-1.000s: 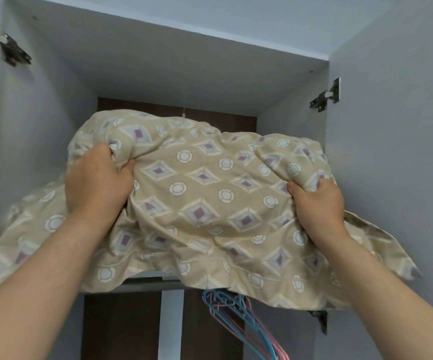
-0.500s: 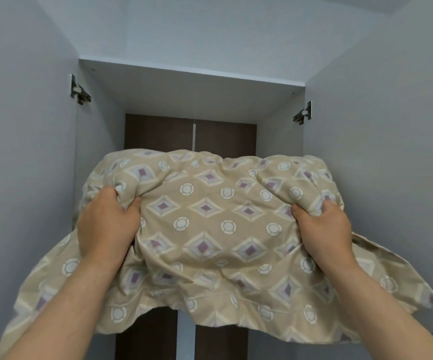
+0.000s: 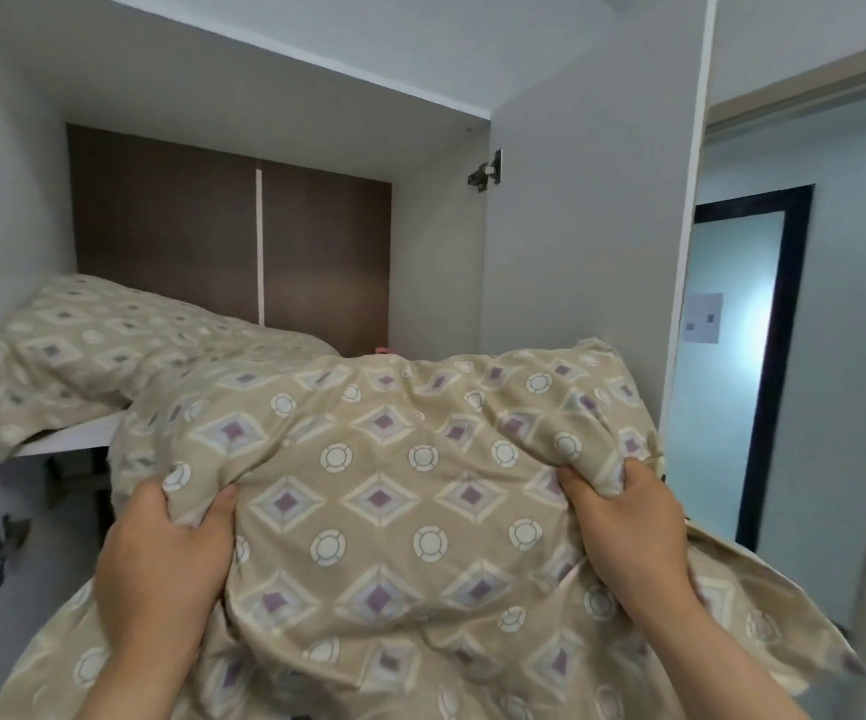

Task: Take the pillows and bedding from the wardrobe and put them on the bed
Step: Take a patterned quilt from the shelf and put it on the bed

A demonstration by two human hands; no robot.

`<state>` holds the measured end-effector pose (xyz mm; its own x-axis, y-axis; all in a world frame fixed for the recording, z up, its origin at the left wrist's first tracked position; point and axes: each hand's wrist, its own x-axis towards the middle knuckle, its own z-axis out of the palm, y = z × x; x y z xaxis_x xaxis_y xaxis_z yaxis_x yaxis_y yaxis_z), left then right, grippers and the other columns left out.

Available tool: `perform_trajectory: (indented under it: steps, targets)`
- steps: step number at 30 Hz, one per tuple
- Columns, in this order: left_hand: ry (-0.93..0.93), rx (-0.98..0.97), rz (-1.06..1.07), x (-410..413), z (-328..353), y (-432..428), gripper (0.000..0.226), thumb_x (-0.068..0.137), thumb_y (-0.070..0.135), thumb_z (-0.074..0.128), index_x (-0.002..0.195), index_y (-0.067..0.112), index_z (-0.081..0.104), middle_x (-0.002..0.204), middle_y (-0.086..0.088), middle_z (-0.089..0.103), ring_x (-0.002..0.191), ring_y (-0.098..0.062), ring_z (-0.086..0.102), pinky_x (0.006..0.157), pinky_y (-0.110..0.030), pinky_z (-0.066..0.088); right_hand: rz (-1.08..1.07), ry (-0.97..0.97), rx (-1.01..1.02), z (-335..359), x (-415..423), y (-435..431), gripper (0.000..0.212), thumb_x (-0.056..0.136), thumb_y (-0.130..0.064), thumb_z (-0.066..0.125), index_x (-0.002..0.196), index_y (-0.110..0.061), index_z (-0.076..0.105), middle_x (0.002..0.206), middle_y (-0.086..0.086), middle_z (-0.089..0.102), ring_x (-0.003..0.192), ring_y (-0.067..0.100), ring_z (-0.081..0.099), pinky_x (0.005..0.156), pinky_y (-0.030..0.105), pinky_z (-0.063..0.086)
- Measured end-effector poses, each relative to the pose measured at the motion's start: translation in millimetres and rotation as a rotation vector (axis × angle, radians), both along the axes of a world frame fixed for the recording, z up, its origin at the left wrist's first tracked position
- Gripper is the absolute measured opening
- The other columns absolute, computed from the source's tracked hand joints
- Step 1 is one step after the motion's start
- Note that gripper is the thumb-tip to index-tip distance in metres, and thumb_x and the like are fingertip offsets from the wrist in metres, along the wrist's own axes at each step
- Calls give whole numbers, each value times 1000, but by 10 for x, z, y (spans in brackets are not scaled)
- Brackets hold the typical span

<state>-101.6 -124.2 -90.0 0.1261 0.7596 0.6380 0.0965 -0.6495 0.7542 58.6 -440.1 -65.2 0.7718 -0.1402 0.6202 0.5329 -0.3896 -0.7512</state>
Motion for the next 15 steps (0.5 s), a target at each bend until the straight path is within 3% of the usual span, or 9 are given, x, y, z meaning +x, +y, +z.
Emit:
perform_trajectory:
  steps: [5, 15]
  targets:
    - [68, -80, -171, -82, -309, -334, 32, 76, 49, 66, 74, 27, 43, 74, 0, 53, 71, -30, 51, 60, -39, 41, -147, 59, -32, -249, -541, -530, 39, 74, -57, 66, 69, -20, 57, 62, -5, 63, 61, 16, 59, 57, 36, 48]
    - [109, -29, -467, -96, -437, -1555, 36, 77, 44, 68, 80, 23, 40, 77, -6, 52, 71, -28, 45, 61, -38, 38, -493, 81, -44, -494, -1635, -1953, 36, 75, -54, 67, 63, -22, 54, 57, -7, 61, 57, 13, 56, 49, 31, 38]
